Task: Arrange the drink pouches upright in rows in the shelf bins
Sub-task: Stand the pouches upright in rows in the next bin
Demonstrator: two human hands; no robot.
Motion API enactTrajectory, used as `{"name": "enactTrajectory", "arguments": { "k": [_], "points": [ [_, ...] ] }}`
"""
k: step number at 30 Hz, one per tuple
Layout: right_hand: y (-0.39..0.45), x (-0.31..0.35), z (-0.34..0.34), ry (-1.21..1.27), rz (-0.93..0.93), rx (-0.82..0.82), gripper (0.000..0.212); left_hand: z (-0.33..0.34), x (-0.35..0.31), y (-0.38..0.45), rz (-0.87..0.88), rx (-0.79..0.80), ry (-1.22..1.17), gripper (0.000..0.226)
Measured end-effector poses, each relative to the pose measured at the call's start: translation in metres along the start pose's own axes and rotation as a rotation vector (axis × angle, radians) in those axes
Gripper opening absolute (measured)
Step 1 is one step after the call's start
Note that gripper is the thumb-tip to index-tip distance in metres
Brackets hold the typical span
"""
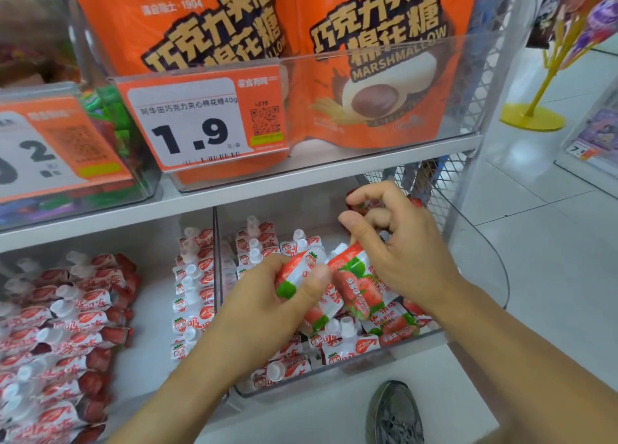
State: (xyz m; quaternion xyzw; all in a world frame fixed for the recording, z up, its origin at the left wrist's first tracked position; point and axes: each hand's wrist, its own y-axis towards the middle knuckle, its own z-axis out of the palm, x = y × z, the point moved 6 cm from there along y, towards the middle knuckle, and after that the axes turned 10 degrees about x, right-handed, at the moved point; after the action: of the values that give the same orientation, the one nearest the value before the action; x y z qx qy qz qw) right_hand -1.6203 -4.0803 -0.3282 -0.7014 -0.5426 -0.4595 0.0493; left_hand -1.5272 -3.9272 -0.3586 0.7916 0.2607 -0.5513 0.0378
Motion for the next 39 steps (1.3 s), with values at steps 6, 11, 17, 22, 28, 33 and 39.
{"name": "enactTrajectory", "arguments": {
  "k": [6, 11, 17, 22, 28, 33, 39],
  "points": [
    [-0.006, 0.009, 0.026, -0.004, -0.063, 0.071, 0.034, 0.013, -0.003, 0.0, 0.046, -0.03, 0.028, 0.037],
    [-0.012, -0.023, 0.018, 0.305, 0.304, 0.101, 0.053, -0.007, 0.004, 0.001, 0.068, -0.226, -0.12, 0.041],
    [-0.014, -0.022, 0.029, 0.51, 0.229, 0.292, 0.038, -0.001, 0.004, 0.003, 0.098, -0.087, -0.305, 0.043],
    [-0.02, -0.033, 0.042, 0.754, 0.395, 0.546, 0.062, 0.004, 0.006, 0.007, 0.16, 0.094, -0.384, 0.05],
    [-0.016, -0.018, 0.032, 0.667, 0.298, 0.713, 0.044, 0.009, -0.01, -0.003, 0.326, 0.076, 0.154, 0.065],
    [0.009, -0.039, 0.011, 0.496, 0.295, 0.281, 0.045, -0.04, 0.003, -0.011, 0.236, -0.409, 0.626, 0.075],
    [0.058, -0.074, 0.033, -0.023, 0.217, 0.012, 0.058, -0.062, 0.034, -0.017, 0.057, -0.49, 0.542, 0.052]
  ]
}}
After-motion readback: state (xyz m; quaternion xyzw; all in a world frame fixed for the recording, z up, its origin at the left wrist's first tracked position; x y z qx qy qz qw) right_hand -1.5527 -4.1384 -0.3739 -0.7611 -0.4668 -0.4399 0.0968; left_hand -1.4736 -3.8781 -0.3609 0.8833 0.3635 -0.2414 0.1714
